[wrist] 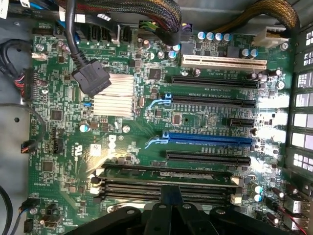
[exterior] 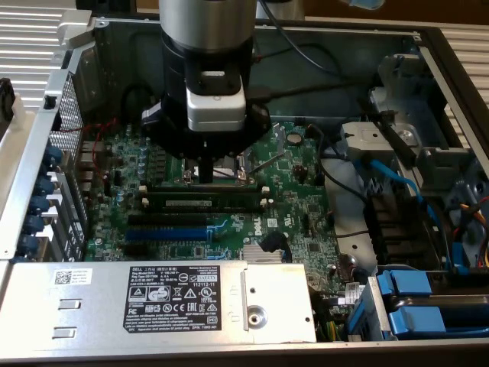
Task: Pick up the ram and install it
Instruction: 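Press down the ram until it locks into place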
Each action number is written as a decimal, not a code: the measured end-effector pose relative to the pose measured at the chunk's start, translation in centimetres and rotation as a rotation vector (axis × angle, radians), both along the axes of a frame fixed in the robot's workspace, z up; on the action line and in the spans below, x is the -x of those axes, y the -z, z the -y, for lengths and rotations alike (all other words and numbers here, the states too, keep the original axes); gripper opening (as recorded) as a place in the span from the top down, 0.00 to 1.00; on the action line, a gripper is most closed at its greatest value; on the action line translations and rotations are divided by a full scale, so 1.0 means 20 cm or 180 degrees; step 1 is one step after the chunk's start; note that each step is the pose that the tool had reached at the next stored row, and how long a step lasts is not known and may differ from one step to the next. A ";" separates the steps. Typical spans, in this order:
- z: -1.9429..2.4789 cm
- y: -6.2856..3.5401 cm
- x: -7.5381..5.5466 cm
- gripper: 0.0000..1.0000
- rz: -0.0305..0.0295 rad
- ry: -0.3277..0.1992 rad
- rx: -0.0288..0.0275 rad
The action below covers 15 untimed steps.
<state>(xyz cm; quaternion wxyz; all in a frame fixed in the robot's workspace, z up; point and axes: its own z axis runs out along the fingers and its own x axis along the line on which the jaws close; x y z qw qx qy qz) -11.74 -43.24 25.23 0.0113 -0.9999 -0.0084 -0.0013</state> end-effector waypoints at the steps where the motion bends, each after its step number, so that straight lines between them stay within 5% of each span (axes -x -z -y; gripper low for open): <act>1: 0.000 0.000 0.00 0.90 0.0000 0.0039 0.0000; 15: 0.000 0.000 0.00 0.90 0.0000 0.0580 0.0000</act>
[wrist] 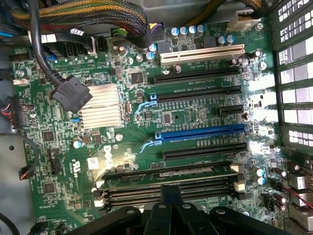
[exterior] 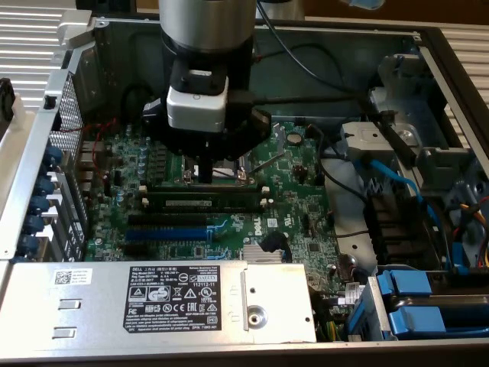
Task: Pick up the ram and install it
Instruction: 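Press down the ram until it locks into place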
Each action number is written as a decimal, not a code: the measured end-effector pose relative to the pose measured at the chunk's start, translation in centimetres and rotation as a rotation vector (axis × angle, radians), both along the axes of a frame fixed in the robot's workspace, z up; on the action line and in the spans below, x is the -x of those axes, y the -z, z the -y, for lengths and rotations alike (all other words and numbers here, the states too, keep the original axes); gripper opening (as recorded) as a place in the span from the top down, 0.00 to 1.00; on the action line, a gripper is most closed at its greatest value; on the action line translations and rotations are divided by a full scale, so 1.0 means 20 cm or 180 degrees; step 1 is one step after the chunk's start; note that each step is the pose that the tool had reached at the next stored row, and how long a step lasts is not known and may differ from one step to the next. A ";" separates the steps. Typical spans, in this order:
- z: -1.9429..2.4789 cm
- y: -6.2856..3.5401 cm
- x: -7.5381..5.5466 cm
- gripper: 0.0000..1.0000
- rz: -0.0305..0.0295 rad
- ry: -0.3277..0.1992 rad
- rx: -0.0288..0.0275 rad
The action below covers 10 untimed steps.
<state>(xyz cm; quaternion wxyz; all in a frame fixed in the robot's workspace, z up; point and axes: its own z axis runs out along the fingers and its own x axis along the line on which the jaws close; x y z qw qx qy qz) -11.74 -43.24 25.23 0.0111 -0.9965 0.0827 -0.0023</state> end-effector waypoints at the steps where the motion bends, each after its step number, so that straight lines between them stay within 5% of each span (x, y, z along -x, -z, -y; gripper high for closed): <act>1: 0.000 0.000 0.00 0.90 0.0000 0.0037 0.0000; 10: 0.000 0.000 0.00 0.90 0.0000 0.0408 0.0000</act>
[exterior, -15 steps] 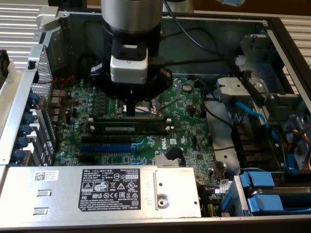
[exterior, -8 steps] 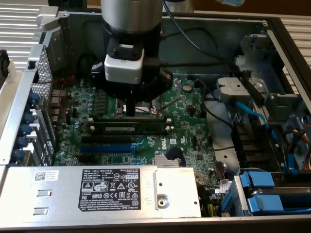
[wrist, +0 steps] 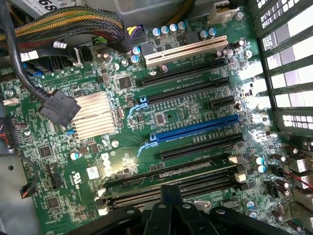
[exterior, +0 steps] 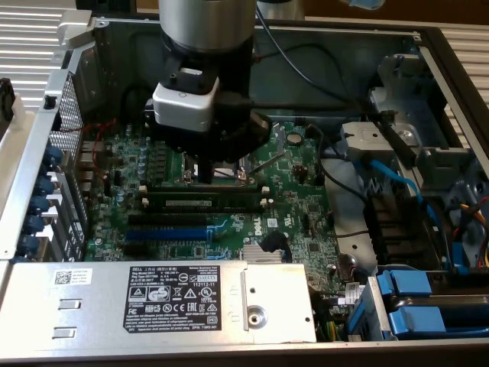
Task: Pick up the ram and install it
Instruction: 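Press down the ram until it locks into place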
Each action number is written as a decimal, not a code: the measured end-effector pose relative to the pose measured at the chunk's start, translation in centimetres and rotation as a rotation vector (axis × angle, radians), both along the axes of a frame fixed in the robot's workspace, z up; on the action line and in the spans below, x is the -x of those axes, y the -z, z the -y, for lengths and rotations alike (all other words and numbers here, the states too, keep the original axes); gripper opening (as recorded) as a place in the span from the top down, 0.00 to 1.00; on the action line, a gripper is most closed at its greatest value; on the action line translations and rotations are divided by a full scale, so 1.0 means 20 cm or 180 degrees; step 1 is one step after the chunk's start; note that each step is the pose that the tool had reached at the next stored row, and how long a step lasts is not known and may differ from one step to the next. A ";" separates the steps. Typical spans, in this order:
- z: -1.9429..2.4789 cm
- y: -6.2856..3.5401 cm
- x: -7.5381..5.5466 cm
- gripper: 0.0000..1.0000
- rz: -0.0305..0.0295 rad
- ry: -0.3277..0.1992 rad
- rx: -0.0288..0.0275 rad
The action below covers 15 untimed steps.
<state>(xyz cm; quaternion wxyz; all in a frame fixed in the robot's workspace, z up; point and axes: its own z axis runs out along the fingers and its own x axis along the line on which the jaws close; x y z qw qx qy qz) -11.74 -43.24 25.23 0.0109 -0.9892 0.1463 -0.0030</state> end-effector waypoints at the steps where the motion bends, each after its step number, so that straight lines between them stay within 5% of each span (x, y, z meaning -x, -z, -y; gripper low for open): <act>1: 0.000 0.000 0.00 0.90 0.0000 0.0033 0.0000; 15: 0.000 0.000 0.00 0.90 0.0000 0.0651 0.0000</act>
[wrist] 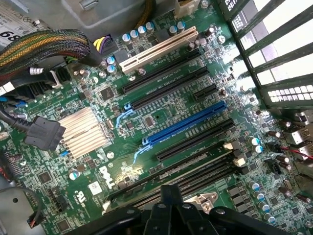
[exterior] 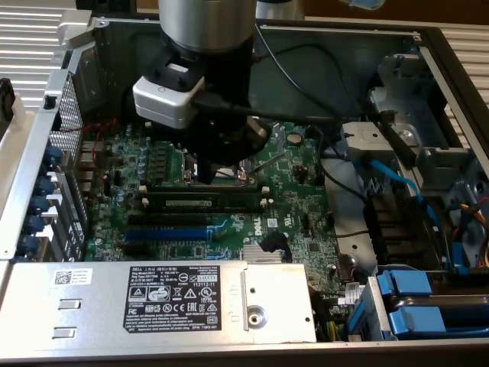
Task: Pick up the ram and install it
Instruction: 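Press down the ram until it locks into place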
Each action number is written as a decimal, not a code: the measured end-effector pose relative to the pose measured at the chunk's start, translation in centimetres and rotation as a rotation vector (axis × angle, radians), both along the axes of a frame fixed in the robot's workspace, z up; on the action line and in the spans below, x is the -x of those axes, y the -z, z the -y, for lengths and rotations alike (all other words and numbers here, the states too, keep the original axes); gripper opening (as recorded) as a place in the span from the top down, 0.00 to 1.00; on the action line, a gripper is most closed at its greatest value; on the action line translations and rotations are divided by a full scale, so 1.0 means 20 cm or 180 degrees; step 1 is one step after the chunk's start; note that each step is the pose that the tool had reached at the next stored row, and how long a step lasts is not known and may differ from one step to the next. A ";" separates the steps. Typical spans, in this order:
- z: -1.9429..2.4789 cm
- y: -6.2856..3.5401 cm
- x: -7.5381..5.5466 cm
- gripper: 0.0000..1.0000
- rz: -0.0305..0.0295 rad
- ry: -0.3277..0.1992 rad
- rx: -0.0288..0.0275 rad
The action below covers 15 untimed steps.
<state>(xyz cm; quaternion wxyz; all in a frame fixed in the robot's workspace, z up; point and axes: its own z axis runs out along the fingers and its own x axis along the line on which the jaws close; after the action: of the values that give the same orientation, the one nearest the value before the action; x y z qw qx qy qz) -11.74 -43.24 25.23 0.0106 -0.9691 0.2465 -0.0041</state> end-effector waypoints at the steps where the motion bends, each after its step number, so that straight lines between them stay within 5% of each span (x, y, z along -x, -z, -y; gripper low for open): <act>1: 0.000 0.000 0.00 0.90 0.0000 0.0041 0.0000; 7: 0.000 0.000 0.00 0.90 -0.0004 0.0280 -0.0001; 15: 0.000 0.000 0.00 0.90 -0.0006 0.0287 -0.0003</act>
<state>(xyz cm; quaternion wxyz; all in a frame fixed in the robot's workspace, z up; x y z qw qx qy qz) -11.74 -43.24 25.24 0.0107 -0.9570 0.2900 -0.0035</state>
